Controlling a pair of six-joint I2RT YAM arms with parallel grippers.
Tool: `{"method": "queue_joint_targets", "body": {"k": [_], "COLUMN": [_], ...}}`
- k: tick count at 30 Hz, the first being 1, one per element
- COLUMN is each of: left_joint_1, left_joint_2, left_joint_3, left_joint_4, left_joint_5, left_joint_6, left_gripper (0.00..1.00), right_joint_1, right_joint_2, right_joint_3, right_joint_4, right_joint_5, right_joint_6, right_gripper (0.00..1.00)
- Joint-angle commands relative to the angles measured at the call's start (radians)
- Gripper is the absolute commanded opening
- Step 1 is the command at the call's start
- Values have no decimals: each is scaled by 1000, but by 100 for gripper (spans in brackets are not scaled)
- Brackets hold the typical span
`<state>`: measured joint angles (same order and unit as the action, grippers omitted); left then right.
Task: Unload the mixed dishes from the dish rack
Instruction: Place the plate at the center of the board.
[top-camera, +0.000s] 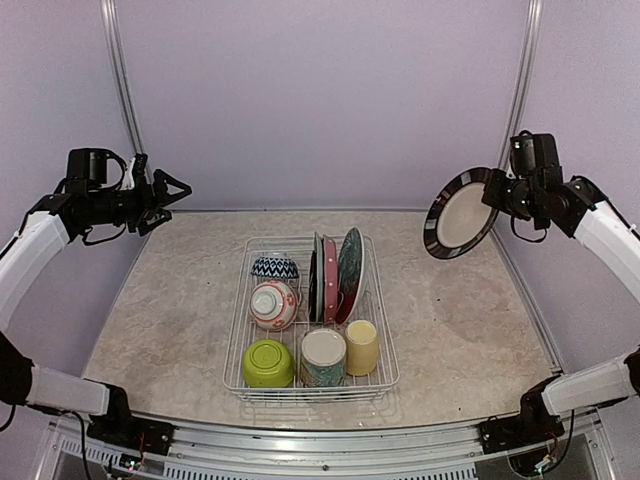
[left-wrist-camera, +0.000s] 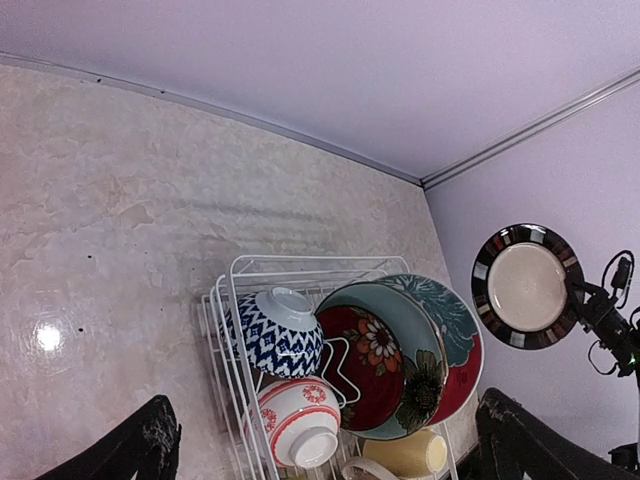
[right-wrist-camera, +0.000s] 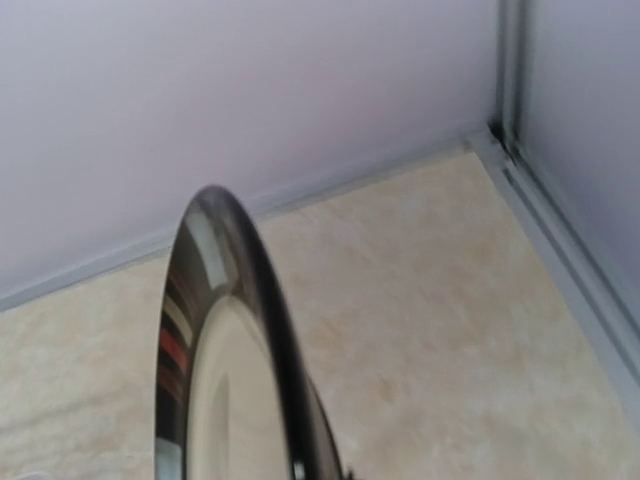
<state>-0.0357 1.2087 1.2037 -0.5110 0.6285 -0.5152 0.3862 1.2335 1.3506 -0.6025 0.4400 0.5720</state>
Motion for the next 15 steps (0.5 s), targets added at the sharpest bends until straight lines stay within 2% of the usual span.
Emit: {"method": "queue_joint_targets", "body": {"k": [1,4,8,15], "left_joint_1": [-9,-9,-9,-10], "left_joint_2": [8,11,15,20], "left_joint_3": [33,33,32,31], "left_joint_4": [-17,-15,-14,-14], "left_joint_5": [13,18,20,24], "left_joint_6": [14,12,11,9], "left_gripper": [99,99,99,99], "right_joint_1": [-166,-301,-434,-486], "right_joint_2": [-92,-107,-97,-15], "right_joint_3": [-221,-367,-512,-682], "right_joint_4": [266,376,508,676], "right_joint_5": [-320,-573,-765,-966], "right_joint_6": [81,108,139,137], "right_gripper": [0,0,0,0]}}
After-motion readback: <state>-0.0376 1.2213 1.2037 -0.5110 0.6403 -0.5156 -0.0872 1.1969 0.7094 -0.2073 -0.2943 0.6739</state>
